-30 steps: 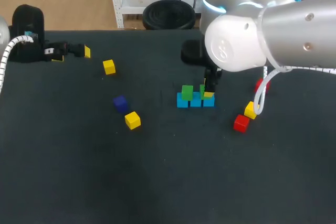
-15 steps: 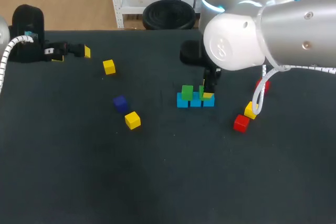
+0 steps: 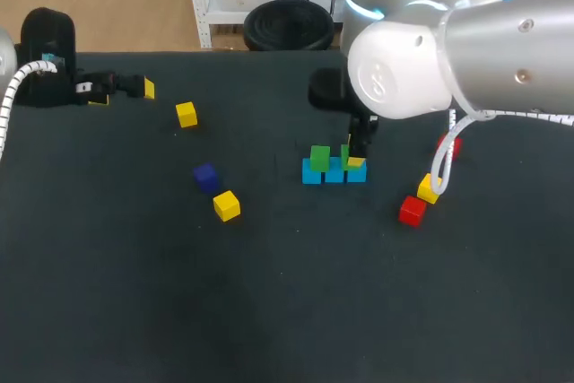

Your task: Place the blue cubes, place green cubes on the blue cubes, place the yellow cubes on the green cubes, then place the red cubes on the yellow cubes, and place purple cube on the red cubes.

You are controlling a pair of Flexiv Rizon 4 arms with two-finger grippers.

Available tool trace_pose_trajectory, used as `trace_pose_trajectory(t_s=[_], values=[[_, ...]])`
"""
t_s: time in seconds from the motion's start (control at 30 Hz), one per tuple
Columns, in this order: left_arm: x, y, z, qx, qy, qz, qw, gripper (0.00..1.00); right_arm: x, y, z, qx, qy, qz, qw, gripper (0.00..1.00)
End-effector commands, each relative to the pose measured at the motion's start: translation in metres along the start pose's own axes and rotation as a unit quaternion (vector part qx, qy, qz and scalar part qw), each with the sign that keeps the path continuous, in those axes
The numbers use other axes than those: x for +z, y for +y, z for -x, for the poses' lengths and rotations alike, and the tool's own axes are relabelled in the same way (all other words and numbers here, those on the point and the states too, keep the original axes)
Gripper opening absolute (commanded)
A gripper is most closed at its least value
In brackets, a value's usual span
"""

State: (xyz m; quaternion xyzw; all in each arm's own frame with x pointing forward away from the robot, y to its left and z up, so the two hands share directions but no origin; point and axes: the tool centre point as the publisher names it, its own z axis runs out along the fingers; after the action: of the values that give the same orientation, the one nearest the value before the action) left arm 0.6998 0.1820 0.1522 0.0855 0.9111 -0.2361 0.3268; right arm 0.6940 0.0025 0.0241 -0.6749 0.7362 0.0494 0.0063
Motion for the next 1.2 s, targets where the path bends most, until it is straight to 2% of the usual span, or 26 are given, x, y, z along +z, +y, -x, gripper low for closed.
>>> trace_pose_trajectory(t_s=[0.03,0.23,0.27,0.33,1.1,1.17,1.2], values=[[0.0003,0.0025,-0.001,0.001,-0.003,-0.006,1.0,1.0,0.0006,-0.0002,0.0003,0.0,-0.001,0.0,1.0,0.0],[0.0003,0.0025,-0.001,0.001,-0.003,-0.006,1.0,1.0,0.0008,-0.0009,0.0008,0.0,-0.001,-0.002,1.0,0.02],[0.0003,0.0025,-0.001,0.001,-0.003,-0.006,1.0,1.0,0.0008,-0.001,0.0007,0.0,0.0,-0.002,1.0,0.05],[0.0003,0.0025,-0.001,0.001,-0.003,-0.006,1.0,1.0,0.0009,-0.0011,0.0007,0.001,0.0,-0.002,1.0,0.16],[0.0003,0.0025,-0.001,0.001,-0.003,-0.006,1.0,1.0,0.0022,-0.0011,0.0009,0.007,-0.004,-0.003,1.0,0.21],[0.0003,0.0025,-0.001,0.001,-0.003,-0.006,1.0,1.0,0.0021,-0.001,0.0008,0.007,-0.004,-0.003,1.0,0.24],[0.0003,0.0025,-0.001,0.001,-0.003,-0.006,1.0,1.0,0.002,-0.001,0.0007,0.007,-0.003,-0.003,1.0,0.29]])
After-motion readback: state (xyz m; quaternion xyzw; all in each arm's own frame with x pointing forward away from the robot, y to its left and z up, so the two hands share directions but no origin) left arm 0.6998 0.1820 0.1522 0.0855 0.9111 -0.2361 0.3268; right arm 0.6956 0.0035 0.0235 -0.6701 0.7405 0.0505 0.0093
